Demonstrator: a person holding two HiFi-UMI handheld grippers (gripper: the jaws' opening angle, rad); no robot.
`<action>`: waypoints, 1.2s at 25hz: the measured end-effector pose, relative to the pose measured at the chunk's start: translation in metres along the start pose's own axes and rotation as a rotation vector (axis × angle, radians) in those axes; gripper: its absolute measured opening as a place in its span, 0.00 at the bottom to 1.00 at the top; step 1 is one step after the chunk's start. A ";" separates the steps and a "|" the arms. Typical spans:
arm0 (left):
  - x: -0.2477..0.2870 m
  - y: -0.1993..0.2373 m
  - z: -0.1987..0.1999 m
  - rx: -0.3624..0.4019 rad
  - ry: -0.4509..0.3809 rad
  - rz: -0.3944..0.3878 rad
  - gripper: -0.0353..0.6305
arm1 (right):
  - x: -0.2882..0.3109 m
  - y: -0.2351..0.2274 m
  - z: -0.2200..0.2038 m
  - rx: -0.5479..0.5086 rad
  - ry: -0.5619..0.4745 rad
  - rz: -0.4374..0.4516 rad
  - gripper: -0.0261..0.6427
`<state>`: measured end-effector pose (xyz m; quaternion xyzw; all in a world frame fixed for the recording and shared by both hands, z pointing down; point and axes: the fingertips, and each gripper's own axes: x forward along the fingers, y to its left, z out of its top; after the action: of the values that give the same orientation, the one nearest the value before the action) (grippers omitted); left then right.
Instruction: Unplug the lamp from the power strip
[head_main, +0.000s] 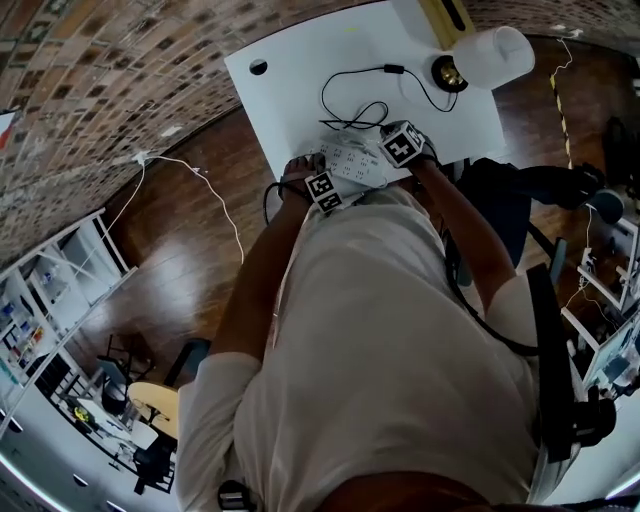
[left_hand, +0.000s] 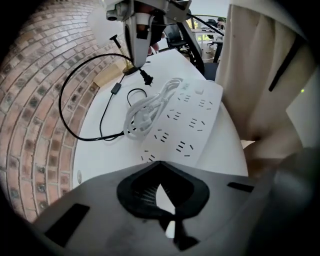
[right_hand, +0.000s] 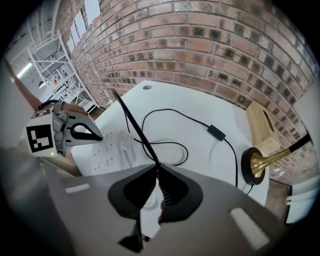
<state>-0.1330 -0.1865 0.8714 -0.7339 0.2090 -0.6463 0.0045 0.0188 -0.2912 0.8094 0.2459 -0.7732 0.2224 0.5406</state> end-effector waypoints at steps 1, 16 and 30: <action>0.000 -0.001 -0.002 -0.027 0.012 -0.020 0.03 | 0.003 0.000 0.000 -0.017 0.007 0.009 0.07; -0.019 -0.001 0.041 -0.551 -0.108 -0.045 0.06 | 0.024 0.005 -0.001 -0.191 0.013 0.120 0.18; -0.039 -0.016 0.082 -0.561 -0.114 0.023 0.06 | 0.006 0.007 -0.015 -0.205 -0.055 0.146 0.23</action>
<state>-0.0537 -0.1811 0.8256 -0.7392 0.3874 -0.5208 -0.1798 0.0236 -0.2778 0.8189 0.1387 -0.8223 0.1742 0.5237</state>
